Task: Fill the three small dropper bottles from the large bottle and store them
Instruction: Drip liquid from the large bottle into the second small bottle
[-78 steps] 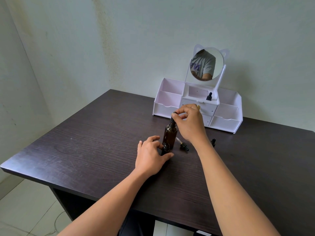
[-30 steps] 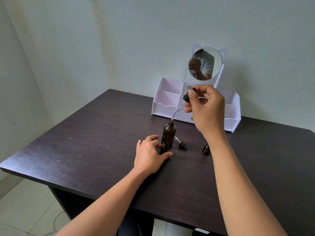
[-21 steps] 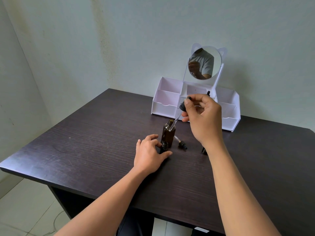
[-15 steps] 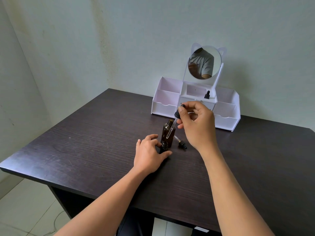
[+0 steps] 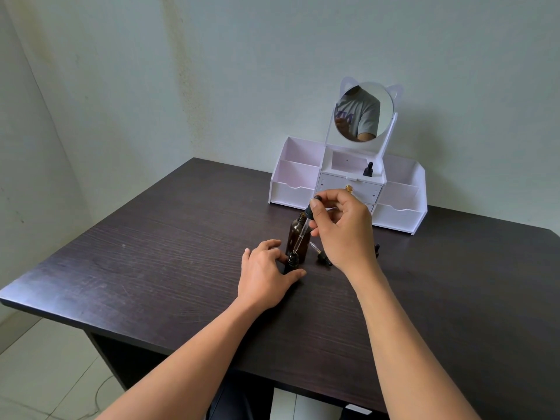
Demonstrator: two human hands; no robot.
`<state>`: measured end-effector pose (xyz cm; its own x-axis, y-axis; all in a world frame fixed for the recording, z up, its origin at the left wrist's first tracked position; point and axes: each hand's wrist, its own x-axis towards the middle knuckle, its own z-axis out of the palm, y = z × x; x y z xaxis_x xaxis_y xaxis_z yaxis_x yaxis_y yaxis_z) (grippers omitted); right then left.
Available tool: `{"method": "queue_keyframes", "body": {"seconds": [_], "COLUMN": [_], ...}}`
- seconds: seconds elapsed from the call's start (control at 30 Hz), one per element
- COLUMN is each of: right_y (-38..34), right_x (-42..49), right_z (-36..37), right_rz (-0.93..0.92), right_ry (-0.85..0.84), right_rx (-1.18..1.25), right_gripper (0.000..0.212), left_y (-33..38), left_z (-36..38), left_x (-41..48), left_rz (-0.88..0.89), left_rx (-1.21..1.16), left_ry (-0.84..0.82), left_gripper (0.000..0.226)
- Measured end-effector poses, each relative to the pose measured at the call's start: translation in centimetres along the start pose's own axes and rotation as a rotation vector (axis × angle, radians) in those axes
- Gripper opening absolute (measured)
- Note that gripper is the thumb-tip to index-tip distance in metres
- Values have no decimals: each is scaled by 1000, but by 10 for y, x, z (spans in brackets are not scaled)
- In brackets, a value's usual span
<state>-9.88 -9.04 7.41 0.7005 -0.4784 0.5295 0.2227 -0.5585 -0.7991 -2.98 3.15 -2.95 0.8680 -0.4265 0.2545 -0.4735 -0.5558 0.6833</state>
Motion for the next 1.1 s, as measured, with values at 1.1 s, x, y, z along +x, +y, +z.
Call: {"method": "queue_keyframes", "body": {"seconds": [1.1], "right_y": [3], "right_x": [0], "right_z": [3], "right_rz": [8], "right_ry": [-51], "right_rx": [-23], "right_gripper": [2], "left_y": [0], "left_z": [-1], "left_x": [0], "left_rz": [-5], "left_rx": [1], "left_ry": [-6], "left_gripper": [33]}}
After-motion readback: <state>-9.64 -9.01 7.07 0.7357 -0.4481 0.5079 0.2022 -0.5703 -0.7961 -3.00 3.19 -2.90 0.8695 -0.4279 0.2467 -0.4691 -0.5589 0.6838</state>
